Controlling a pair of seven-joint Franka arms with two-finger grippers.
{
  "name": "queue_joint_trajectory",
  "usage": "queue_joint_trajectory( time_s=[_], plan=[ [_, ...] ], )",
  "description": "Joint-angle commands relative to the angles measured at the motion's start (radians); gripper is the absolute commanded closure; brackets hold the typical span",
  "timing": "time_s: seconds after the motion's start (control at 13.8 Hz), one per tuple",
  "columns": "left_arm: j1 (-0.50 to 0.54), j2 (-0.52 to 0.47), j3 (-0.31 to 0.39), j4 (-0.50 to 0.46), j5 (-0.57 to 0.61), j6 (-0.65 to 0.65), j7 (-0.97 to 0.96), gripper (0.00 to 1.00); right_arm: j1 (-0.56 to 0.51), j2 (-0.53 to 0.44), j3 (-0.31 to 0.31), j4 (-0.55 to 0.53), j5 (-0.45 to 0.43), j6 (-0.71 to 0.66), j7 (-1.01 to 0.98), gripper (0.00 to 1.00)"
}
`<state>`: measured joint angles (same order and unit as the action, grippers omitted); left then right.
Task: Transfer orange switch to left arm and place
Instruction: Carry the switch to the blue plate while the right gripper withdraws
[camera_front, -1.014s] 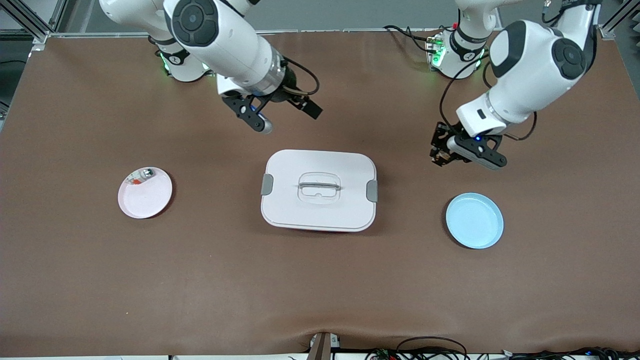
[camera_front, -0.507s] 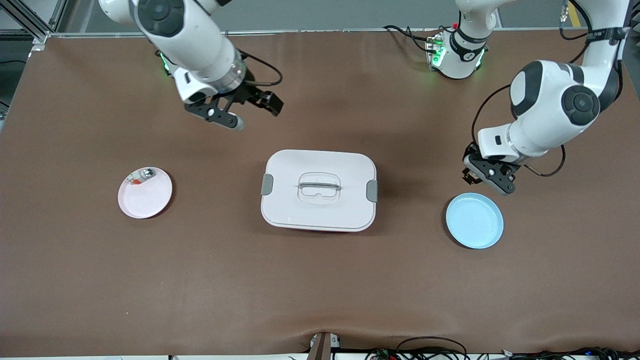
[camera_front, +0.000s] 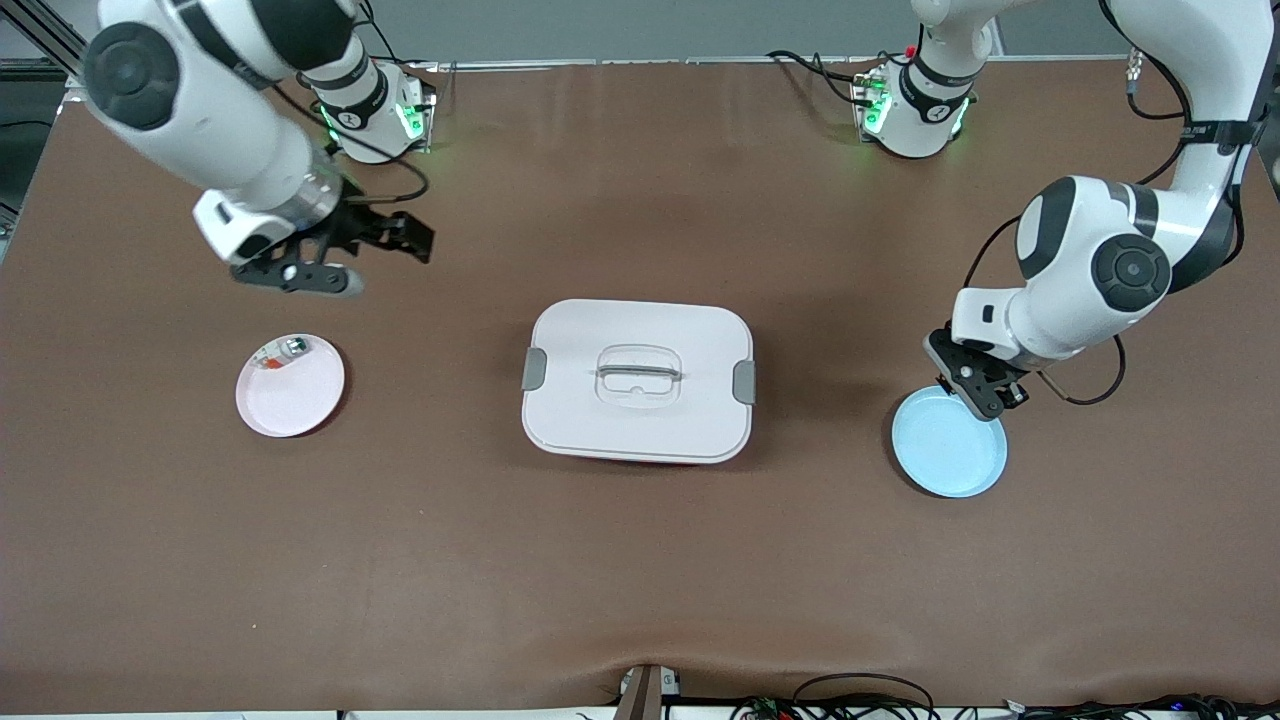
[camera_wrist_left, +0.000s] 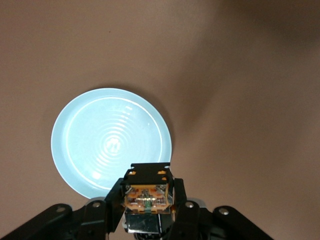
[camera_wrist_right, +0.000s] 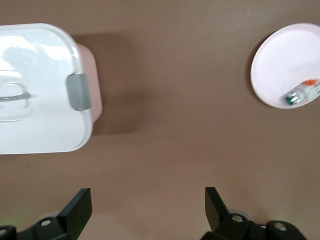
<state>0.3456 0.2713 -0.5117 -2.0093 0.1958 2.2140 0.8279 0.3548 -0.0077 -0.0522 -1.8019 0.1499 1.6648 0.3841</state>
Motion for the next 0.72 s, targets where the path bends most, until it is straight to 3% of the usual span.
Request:
queue_joint_trajectory(
  time_s=[0.0,0.43,0.65],
  plan=[
    [0.010,0.045,-0.008,0.021,0.086,0.033,0.062,1.00,-0.094,-0.028,0.018,-0.039,-0.035,0.004,-0.125,0.00],
    [0.078,0.144,-0.007,0.020,0.177,0.173,0.322,1.00,-0.286,-0.017,0.018,-0.034,-0.067,0.050,-0.408,0.00],
    [0.084,0.192,-0.007,0.020,0.243,0.216,0.339,1.00,-0.296,-0.014,0.018,0.004,-0.162,0.052,-0.419,0.00]
  ],
)
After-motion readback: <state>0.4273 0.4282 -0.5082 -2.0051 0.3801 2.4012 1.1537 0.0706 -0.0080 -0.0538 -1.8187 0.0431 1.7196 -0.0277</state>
